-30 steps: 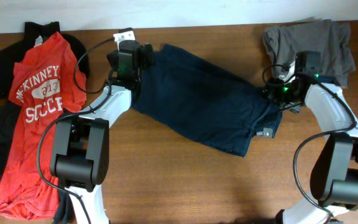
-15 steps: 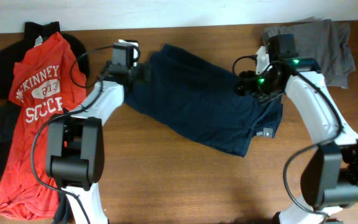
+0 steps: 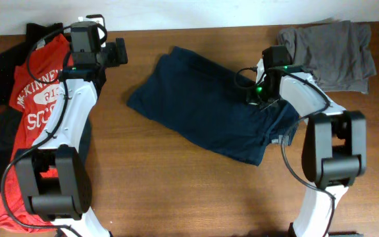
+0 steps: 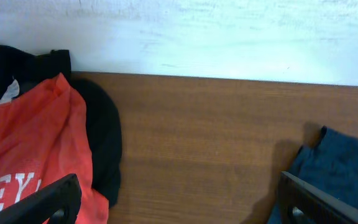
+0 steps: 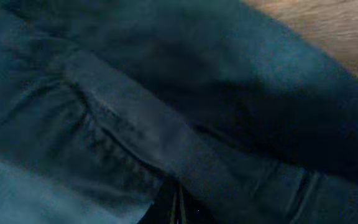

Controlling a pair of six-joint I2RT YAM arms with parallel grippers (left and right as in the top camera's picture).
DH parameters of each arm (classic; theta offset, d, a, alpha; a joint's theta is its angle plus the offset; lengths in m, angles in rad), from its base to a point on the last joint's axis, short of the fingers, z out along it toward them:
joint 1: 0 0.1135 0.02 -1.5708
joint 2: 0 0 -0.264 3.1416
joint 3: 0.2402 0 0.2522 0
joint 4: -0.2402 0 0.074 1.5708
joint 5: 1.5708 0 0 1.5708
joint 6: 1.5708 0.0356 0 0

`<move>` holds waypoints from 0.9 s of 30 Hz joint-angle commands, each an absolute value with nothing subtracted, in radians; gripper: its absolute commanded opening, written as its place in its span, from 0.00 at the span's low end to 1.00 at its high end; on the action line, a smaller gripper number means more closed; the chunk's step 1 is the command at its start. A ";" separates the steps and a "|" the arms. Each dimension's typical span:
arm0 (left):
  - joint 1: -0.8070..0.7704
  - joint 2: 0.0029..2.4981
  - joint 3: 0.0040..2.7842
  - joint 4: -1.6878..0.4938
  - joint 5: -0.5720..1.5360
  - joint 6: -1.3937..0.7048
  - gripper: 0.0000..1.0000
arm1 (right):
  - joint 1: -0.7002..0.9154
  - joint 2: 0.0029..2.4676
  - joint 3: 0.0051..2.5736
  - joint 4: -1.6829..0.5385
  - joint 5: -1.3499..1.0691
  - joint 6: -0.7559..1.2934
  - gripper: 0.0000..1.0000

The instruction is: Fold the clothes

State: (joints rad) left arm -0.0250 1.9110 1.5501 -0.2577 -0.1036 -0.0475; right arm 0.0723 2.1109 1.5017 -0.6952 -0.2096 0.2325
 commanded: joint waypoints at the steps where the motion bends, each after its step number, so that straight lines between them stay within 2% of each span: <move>1: -0.021 1.905 1.557 -0.256 -0.094 -0.031 0.99 | 0.086 2.175 1.502 -0.658 -0.171 0.213 0.04; 10: -0.021 1.905 1.557 -0.282 -0.101 -0.028 0.99 | 0.238 2.199 1.502 -0.630 -0.100 -0.021 0.04; 17: -0.020 1.905 1.557 -0.326 -0.101 -0.005 0.99 | 0.373 2.198 1.505 -0.732 -0.061 -0.209 0.05; 18: -0.020 1.905 1.557 -0.336 -0.102 0.011 0.99 | 0.384 2.197 1.508 -0.747 -0.055 -0.209 0.09; 20: -0.020 1.905 1.557 -0.364 -0.102 0.047 0.99 | 0.398 2.185 1.542 -0.796 -0.083 -0.200 0.11; 24: -0.019 1.905 1.557 -0.391 -0.101 0.074 0.99 | 0.384 2.138 1.657 -0.881 -0.097 -0.105 0.13; 27: -0.015 1.905 1.557 -0.395 -0.101 0.074 0.99 | 0.359 2.101 1.814 -1.025 -0.095 0.031 0.23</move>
State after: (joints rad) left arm -0.0246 1.9110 1.5501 -0.3946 -0.1036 0.0437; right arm 0.3794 2.1456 1.6913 -0.9714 -0.0814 -0.0917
